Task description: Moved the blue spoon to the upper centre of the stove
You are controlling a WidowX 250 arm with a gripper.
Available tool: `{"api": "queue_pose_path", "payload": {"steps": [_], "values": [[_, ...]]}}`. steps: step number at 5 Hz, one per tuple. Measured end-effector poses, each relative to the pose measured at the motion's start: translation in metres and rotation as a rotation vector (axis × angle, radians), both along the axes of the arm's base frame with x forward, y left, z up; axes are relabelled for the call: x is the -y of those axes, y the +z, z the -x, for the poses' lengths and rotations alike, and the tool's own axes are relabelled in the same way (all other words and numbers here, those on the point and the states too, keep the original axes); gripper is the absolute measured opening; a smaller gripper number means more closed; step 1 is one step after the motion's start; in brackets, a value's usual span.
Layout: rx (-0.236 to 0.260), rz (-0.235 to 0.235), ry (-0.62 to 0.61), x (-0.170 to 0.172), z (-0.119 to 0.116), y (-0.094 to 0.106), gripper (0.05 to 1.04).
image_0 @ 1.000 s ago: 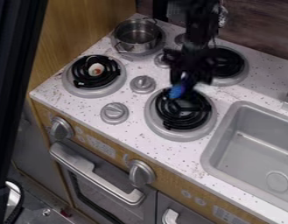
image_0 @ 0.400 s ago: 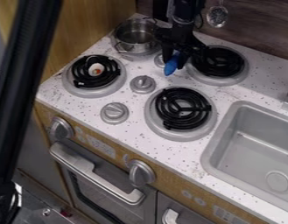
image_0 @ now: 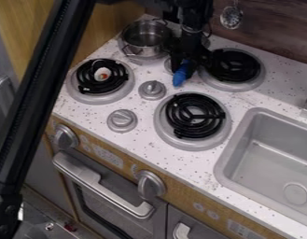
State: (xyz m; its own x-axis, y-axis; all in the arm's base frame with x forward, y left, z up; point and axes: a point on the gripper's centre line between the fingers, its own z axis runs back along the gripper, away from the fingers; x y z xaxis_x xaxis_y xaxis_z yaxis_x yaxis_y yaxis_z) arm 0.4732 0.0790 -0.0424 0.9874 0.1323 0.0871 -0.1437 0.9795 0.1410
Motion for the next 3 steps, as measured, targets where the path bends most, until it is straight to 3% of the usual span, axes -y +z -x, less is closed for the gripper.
{"api": "queue_pose_path", "payload": {"steps": [1,2,3], "values": [[-0.025,-0.009,-0.04,-0.001,0.005,-0.005,0.753],[-0.007,-0.006,-0.062,0.001,0.017,-0.001,0.986],[0.066,0.004,-0.075,0.006,0.029,0.035,0.997]]}}
